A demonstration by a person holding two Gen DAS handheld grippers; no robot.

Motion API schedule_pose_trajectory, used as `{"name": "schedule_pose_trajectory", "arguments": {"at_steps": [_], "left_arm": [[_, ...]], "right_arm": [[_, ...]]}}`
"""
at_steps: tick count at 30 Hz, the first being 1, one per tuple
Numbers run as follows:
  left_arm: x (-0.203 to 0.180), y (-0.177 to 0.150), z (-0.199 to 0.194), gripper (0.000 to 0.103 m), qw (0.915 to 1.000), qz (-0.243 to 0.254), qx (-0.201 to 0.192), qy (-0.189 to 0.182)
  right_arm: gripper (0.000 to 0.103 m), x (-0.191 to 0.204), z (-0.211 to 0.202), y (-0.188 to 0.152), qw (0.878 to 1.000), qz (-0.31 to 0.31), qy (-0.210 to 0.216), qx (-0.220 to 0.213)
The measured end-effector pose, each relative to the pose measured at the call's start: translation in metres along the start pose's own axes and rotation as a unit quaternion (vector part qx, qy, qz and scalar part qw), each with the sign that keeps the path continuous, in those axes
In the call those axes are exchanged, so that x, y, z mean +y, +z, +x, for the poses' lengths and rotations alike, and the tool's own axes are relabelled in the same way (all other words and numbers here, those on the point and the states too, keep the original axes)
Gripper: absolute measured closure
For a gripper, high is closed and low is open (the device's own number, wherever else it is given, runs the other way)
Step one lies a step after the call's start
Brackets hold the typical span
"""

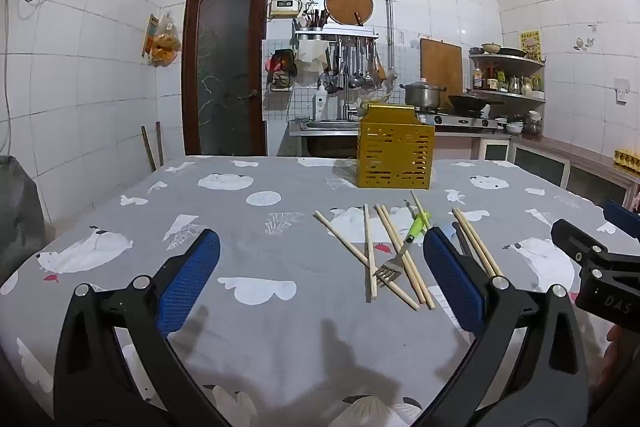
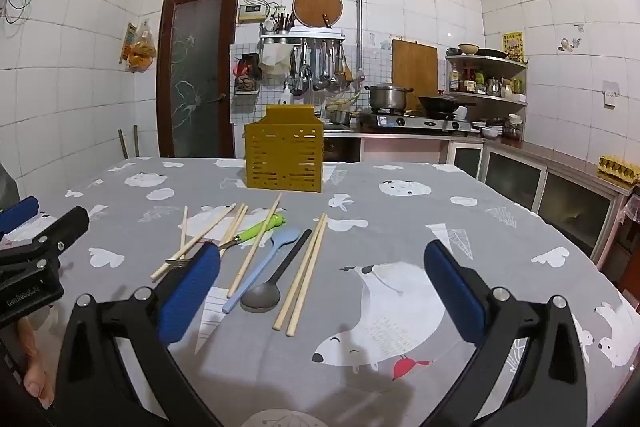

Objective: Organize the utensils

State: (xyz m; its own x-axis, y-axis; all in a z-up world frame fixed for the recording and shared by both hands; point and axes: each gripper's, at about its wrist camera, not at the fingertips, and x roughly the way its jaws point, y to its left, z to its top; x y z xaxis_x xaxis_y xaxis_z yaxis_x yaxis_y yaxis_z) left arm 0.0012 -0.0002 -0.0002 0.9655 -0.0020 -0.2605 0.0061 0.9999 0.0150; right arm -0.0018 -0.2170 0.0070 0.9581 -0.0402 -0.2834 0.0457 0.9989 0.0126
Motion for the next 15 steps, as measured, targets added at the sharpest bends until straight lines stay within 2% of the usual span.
{"name": "schedule_pose_trajectory", "arguments": {"at_steps": [15], "left_arm": [[0.0006,-0.0001,-0.0015,0.005,1.0000,-0.007,-0.003,-0.002]], "right_arm": [[0.004,-0.0001,-0.0013,0.0002,1.000,-0.001,-0.001,-0.002]]}}
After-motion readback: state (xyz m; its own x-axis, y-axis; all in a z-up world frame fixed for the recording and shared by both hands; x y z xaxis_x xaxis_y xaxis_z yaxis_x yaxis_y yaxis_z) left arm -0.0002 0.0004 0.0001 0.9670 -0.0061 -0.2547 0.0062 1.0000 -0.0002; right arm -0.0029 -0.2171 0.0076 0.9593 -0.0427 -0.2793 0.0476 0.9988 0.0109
